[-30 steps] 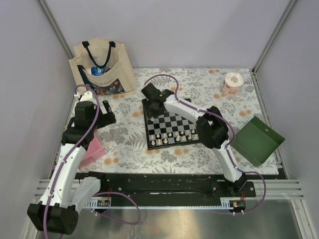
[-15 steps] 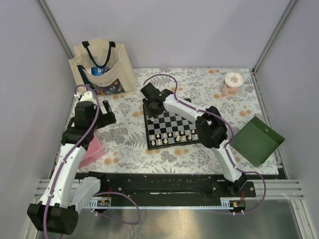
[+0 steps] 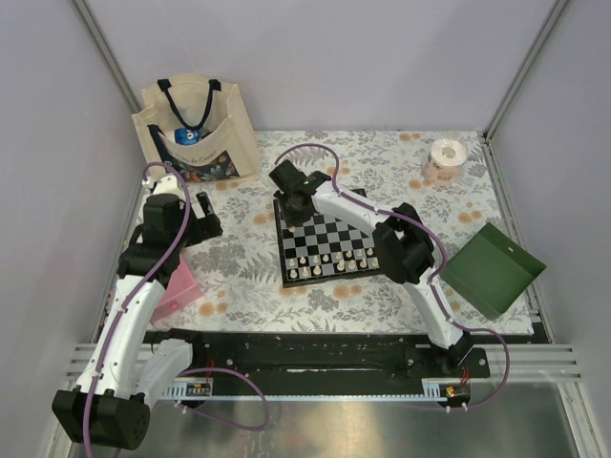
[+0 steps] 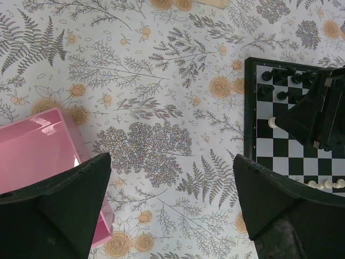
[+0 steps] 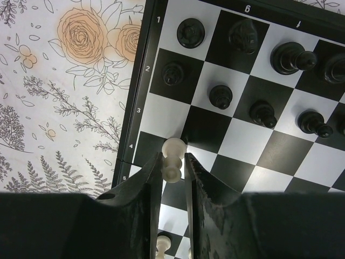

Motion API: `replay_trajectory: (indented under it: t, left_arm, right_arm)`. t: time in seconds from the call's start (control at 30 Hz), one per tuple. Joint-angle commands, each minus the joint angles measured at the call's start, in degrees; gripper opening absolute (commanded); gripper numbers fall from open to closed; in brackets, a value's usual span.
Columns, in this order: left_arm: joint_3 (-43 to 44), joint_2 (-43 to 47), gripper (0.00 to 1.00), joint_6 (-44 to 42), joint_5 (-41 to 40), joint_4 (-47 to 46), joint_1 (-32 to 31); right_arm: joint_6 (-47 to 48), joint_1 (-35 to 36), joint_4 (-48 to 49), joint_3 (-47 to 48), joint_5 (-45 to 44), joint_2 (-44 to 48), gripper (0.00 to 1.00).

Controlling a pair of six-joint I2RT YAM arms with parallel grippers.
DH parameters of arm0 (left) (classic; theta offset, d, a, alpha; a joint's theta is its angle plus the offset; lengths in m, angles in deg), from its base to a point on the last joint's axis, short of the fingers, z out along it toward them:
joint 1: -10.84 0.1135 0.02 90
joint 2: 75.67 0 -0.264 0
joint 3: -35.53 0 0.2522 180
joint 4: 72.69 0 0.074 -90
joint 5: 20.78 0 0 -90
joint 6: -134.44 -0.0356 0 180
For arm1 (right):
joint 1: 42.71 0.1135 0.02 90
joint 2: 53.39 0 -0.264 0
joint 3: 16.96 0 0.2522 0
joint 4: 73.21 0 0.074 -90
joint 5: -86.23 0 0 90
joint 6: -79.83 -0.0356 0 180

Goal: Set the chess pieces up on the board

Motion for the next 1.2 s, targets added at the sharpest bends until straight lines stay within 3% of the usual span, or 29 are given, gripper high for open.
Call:
replay_trajectory:
  t: [0.0, 0.27, 0.6, 1.0, 1.17]
  left_arm:
    - [-0.3, 0.9, 0.99, -0.3, 0.3, -2.2, 0.3]
    - [-0.3, 0.8, 0.99, -0.3, 0.2, -2.3, 0.3]
    - [-0.3, 0.7, 0.99, -0.3, 0.5, -2.3, 0.3]
    - [-0.3, 0.7, 0.99, -0.3, 0.4, -2.2, 0.3]
    - [-0.2, 0.4, 0.99, -0.3, 0.7, -2.2, 0.3]
  right_arm:
    - [0.6, -0.5, -0.1, 2.2, 0.1, 0.1, 0.31]
    - [0.9, -0.5, 0.5, 0.2, 0.0, 3.6, 0.15]
    - [1.0, -0.5, 3.2, -10.1, -1.3, 15.8, 0.13]
    - [-4.0, -0.4, 8.2, -33.2, -1.7, 37.4, 0.13]
    - [-5.5, -0.2, 8.3, -39.9, 0.3, 41.1, 0.12]
